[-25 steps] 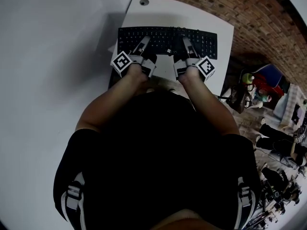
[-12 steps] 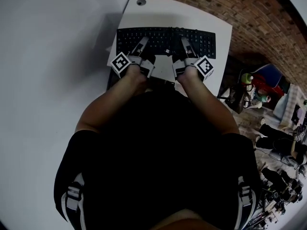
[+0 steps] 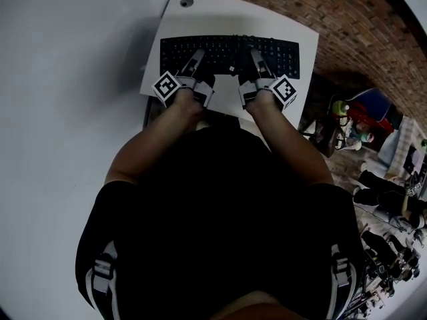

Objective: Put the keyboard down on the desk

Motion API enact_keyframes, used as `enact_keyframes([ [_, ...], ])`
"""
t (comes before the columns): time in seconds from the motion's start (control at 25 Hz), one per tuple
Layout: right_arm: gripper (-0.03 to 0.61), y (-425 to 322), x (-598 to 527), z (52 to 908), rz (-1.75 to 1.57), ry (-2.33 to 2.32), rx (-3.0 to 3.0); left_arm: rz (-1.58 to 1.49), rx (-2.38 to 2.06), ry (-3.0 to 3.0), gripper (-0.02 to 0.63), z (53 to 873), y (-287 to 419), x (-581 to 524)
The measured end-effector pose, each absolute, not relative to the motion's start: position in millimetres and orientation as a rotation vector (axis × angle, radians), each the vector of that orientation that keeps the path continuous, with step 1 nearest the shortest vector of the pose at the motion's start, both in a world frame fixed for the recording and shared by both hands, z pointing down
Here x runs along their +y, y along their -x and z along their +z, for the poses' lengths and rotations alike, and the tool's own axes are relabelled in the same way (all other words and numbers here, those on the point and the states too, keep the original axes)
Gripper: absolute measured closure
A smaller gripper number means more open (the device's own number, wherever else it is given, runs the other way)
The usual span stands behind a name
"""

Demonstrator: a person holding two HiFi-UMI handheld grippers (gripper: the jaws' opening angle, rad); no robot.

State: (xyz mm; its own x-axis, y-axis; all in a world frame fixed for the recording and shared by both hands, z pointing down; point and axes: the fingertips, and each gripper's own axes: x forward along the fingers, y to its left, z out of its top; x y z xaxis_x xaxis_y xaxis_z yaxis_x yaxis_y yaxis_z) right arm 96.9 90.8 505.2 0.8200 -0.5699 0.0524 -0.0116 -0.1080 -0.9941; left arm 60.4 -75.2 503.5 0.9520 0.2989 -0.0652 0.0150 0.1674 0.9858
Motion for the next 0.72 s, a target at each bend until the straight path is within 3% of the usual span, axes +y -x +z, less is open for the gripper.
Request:
enact_keyframes([
  [0.72,0.467,-104.4,92.1,510.3,-0.561,1.606,0.466,0.208,0.210,-1.403,0.531,510.2,-61.6,-72.4],
])
